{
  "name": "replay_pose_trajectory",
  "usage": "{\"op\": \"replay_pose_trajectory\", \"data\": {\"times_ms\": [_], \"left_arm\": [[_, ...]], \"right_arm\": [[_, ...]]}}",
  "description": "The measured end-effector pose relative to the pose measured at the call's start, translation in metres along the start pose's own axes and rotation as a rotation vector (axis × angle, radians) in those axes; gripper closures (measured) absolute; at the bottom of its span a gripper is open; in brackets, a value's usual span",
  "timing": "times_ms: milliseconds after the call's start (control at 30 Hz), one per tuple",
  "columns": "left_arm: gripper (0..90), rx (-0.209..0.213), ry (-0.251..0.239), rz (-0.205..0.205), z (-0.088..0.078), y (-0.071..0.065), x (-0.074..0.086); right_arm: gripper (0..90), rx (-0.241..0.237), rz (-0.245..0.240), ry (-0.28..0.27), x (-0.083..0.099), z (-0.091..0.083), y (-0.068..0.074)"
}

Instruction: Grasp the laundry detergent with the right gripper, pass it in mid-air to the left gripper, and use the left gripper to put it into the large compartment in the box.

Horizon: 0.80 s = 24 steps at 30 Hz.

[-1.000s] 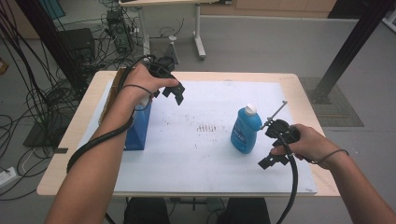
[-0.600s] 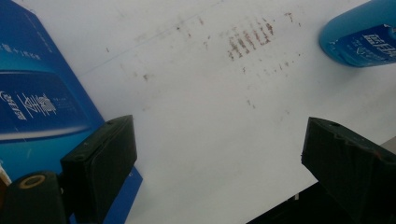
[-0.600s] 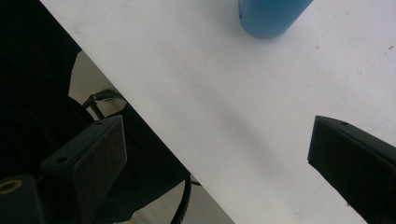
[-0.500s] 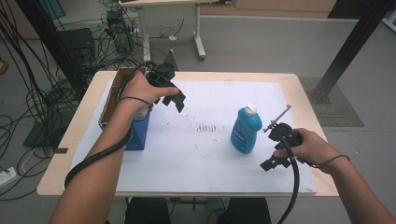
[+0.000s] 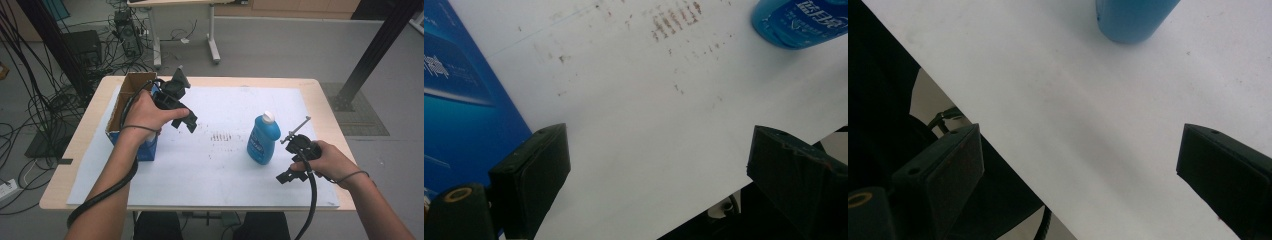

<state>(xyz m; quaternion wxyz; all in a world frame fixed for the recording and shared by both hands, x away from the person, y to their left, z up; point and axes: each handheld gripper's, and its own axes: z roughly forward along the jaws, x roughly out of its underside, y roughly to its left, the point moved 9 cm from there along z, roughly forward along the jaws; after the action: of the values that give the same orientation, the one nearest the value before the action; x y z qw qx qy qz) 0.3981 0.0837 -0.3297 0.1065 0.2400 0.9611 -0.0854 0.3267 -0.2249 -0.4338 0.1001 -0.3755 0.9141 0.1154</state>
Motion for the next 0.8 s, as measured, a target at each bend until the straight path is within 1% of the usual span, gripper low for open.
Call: {"op": "replay_pose_trajectory", "data": {"times_ms": [233,433,467,567,667,700,733,800], "left_arm": [[10.6,-0.002,-0.014,0.004,0.006,-0.006,0.012],[10.5,-0.003,-0.009,-0.007,0.013,-0.008,0.025],[10.5,-0.003,-0.009,-0.007,0.013,-0.008,0.025],[10.4,-0.003,-0.004,-0.001,0.017,-0.011,0.032],[10.4,-0.002,-0.001,0.01,0.018,-0.014,0.036],[10.4,-0.002,-0.001,0.01,0.018,-0.014,0.036],[10.3,-0.004,-0.001,0.011,0.018,-0.015,0.038],[10.0,-0.002,-0.001,0.013,0.02,-0.016,0.04]], "right_arm": [[4.7,0.002,0.016,-0.023,0.001,0.005,-0.003],[5.1,0.003,0.014,-0.064,-0.002,0.011,-0.005],[5.0,0.006,0.016,-0.075,-0.002,0.012,-0.005],[4.8,0.005,0.022,-0.097,-0.003,0.015,-0.006],[4.5,0.004,0.025,-0.117,-0.004,0.016,-0.007],[4.5,0.004,0.025,-0.117,-0.004,0.016,-0.007],[4.5,0.004,0.026,-0.131,-0.005,0.018,-0.007],[4.5,0.003,0.028,-0.14,-0.005,0.021,-0.008]]}}
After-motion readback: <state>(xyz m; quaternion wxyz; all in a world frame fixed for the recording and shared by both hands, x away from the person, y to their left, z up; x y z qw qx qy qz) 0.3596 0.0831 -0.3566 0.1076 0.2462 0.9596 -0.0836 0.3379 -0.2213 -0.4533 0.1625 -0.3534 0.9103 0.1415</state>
